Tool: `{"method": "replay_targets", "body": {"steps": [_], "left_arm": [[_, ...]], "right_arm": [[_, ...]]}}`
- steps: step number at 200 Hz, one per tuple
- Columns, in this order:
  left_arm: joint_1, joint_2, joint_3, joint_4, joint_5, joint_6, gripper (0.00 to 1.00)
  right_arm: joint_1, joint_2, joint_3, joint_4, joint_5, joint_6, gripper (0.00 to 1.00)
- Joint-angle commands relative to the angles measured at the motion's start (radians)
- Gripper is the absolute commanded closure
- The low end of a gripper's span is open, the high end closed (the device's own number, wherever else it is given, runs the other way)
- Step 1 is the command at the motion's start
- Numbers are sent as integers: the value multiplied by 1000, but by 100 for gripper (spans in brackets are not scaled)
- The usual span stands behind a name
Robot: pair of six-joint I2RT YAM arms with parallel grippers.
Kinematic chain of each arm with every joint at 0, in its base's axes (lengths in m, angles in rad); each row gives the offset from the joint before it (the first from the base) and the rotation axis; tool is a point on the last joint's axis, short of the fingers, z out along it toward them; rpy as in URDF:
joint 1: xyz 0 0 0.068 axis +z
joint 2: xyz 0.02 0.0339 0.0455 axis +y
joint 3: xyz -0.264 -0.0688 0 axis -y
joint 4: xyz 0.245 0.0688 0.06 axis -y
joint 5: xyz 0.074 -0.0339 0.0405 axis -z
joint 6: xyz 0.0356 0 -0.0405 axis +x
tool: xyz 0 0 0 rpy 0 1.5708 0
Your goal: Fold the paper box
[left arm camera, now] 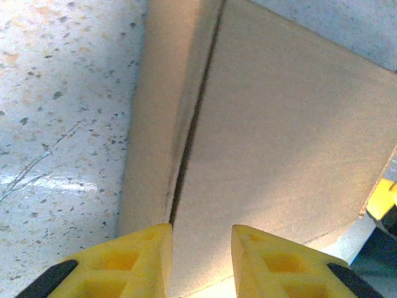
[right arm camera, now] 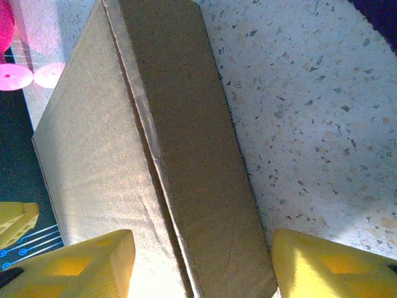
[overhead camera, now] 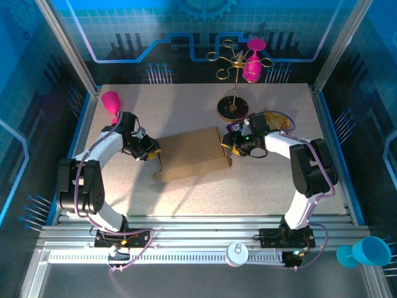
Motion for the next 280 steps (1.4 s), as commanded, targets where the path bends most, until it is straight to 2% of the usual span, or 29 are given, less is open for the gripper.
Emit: {"method": "replay_targets", "body": {"steps": [1, 66, 96, 122, 141, 165, 198, 242, 280], "left_arm": [[-6, 30, 10, -61, -45, 29, 70], [-27, 93, 26, -26, -44, 41, 69], [-32, 113, 11, -33, -66, 46, 76], [-36, 127, -3, -34, -82, 53, 78], [-44, 141, -3, -52, -106, 61, 84], [-52, 142, -4, -74, -142, 67, 100], [-56, 108, -2, -98, -158, 101, 100], [-56, 59, -26, -85, -81, 177, 100], [-57, 55, -69, -101, -84, 156, 100]], "right_arm": [[-12, 15, 28, -15, -25, -16, 40], [-12, 17, 41, -40, -23, -33, 40], [-15, 24, 48, -40, -25, -36, 40], [-21, 32, 59, -46, -28, -41, 40], [-27, 34, 60, -49, -28, -45, 40], [-36, 33, 64, -58, -30, -57, 40], [-58, 28, 77, -85, -30, -89, 35], [-66, 99, 157, -154, -136, -196, 22], [-67, 169, 199, -206, -183, -251, 21]]}}
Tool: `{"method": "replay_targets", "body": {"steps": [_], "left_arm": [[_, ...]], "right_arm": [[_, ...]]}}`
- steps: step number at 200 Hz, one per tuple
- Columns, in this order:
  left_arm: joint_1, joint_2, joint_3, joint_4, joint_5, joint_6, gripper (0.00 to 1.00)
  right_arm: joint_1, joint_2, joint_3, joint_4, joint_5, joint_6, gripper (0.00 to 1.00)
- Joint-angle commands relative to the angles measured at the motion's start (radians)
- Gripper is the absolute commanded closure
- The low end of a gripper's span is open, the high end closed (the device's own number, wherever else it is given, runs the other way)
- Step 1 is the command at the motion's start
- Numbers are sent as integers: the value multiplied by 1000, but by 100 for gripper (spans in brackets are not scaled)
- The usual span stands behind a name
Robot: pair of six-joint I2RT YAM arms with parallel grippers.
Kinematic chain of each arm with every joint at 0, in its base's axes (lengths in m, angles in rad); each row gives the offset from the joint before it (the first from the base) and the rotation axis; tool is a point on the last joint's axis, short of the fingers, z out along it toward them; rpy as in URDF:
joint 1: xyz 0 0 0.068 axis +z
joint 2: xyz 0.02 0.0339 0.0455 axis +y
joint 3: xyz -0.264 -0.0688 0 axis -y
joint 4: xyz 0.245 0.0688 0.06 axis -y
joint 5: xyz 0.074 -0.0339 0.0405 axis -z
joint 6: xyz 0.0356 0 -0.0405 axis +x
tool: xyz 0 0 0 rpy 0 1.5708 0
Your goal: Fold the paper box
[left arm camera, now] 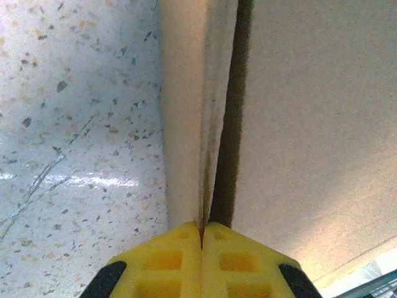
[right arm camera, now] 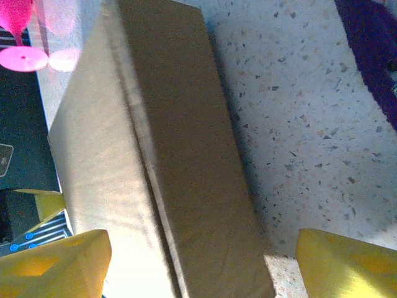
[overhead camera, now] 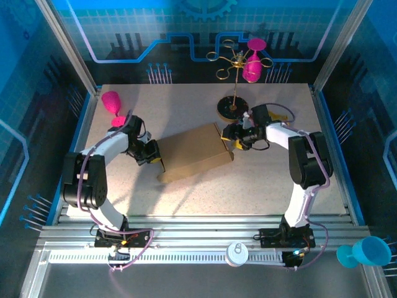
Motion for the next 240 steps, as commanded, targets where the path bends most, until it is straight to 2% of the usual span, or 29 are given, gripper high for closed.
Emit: {"method": "replay_targets", "body": {"steps": [1, 26, 53, 127, 183, 200, 205, 215, 219, 240], "left_arm": [[-10, 1, -52, -81, -26, 20, 100], [-11, -19, -86, -74, -40, 3, 100], [-11, -9, -99, -72, -50, 11, 100], [-10, 4, -76, -94, -96, 15, 100], [-11, 9, -43, -81, -88, 2, 100], [-10, -8, -18, -90, -77, -14, 100], [-10, -19, -8, -93, -68, -21, 90], [-8, -48, 17, -102, -47, -44, 58], [-7, -65, 25, -101, -36, -56, 49], [6, -171, 57, -62, 23, -140, 23]], "right_arm": [[-8, 44, 29, -76, -65, -67, 21], [0, 68, 50, -83, -75, -85, 21], [12, 96, 80, -70, -140, -93, 21], [30, 153, 156, -139, -235, -158, 20], [66, 125, 96, 19, -324, 1, 29], [63, 98, 65, 71, -327, 63, 38], [60, 91, 57, 84, -330, 84, 40], [56, 79, 44, 100, -336, 124, 43], [53, 75, 42, 102, -339, 138, 44], [32, 50, 13, 122, -359, 237, 50]]}}
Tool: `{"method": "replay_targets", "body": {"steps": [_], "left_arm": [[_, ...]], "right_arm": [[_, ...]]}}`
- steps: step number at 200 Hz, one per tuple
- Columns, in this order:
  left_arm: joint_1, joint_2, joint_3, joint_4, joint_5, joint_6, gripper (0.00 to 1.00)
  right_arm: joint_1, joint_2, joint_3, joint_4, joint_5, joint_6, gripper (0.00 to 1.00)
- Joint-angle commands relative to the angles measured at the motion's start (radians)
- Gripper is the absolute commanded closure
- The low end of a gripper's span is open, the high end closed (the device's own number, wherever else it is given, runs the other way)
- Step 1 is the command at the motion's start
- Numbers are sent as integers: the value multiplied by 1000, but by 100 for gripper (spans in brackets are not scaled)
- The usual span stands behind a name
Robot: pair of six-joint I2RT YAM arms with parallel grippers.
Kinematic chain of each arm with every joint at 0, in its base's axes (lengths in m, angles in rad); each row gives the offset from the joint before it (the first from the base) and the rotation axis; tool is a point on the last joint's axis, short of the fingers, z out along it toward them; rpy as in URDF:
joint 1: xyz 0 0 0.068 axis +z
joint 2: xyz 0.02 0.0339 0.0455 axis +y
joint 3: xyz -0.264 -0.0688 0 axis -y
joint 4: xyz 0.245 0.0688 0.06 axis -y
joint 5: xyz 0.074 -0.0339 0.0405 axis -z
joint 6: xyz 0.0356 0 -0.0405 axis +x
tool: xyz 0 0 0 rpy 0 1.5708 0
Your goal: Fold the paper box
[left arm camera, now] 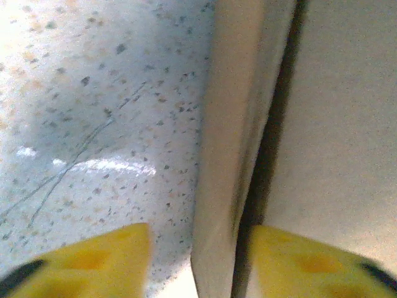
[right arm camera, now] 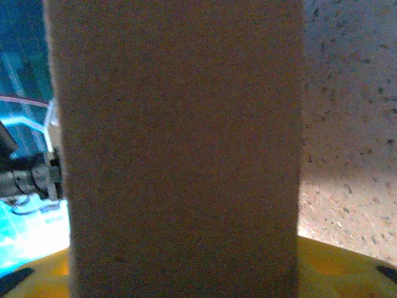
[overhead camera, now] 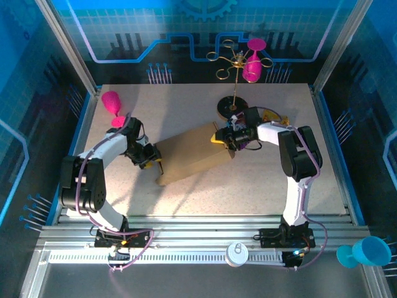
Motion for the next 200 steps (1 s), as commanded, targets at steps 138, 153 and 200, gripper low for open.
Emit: {"method": "replay_targets", "body": {"steps": [138, 153, 200], "left_arm": [[152, -92, -228, 490, 544, -682, 3], [143, -78, -269, 611, 561, -785, 2], [63, 6, -310, 794, 593, -973, 3]], "right_arm": [[-85, -212, -243, -1, -140, 672, 60], [-84, -210, -247, 20, -142, 706, 60], [-85, -191, -231, 1, -144, 712, 62]]}}
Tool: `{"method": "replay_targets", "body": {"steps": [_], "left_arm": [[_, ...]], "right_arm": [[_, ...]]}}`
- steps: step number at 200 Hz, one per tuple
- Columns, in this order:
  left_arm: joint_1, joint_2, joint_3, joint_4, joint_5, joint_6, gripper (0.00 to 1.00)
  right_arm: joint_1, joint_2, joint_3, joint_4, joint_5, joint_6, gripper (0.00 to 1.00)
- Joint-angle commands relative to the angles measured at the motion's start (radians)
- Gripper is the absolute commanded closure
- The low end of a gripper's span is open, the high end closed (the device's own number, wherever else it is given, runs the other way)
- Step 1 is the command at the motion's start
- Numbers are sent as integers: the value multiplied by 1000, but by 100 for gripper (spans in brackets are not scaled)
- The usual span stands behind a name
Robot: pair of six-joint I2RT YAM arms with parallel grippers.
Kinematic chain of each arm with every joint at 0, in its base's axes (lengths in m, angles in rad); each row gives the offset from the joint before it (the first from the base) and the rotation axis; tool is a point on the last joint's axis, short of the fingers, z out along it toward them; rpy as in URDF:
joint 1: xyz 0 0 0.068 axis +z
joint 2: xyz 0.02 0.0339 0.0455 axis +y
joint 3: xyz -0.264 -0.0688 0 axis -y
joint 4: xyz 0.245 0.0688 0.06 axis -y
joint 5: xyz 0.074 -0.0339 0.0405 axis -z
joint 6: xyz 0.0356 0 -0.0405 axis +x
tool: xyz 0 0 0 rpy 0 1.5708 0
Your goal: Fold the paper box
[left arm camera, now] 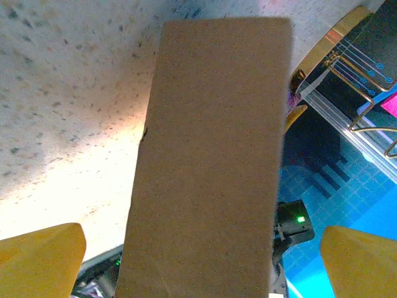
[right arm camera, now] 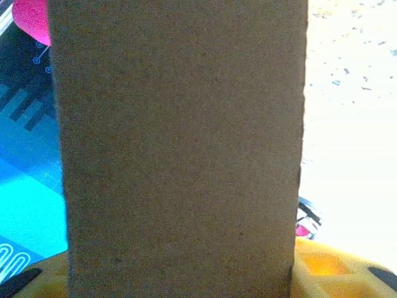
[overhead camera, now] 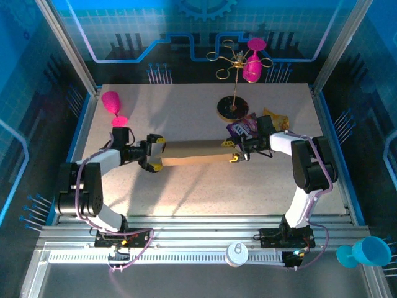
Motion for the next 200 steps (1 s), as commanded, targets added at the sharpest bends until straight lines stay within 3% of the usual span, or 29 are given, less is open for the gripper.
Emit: {"method": "replay_targets", "body": {"steps": [1, 41, 72, 100, 112, 130, 144, 170, 200], "left_arm": [[-38, 38, -27, 135, 58, -149, 3], [-85, 100, -80, 380, 59, -342, 8], [-145, 136, -82, 507, 34, -455, 23], [-178, 150, -83, 524, 22, -504, 35], [-186, 149, -88, 524, 17, -521, 44], [-190, 133, -99, 510, 7, -542, 66], [-192, 108, -92, 451, 10, -574, 85], [-184, 46, -38, 201, 16, -533, 100], [-153, 45, 100, -212, 38, -395, 100]], "right_arm": [[-12, -2, 10, -5, -47, 27, 62], [0, 12, -1, 18, -45, 44, 63], [15, 24, -6, 52, -42, 69, 64], [16, 30, -4, 52, -35, 71, 64], [17, 33, -6, 55, -33, 72, 65], [16, 26, -4, 53, -27, 62, 58], [6, 9, 16, -22, -6, -1, 45], [-22, -41, 126, -280, 76, -229, 28], [-53, -135, 183, -359, 132, -319, 21]]}}
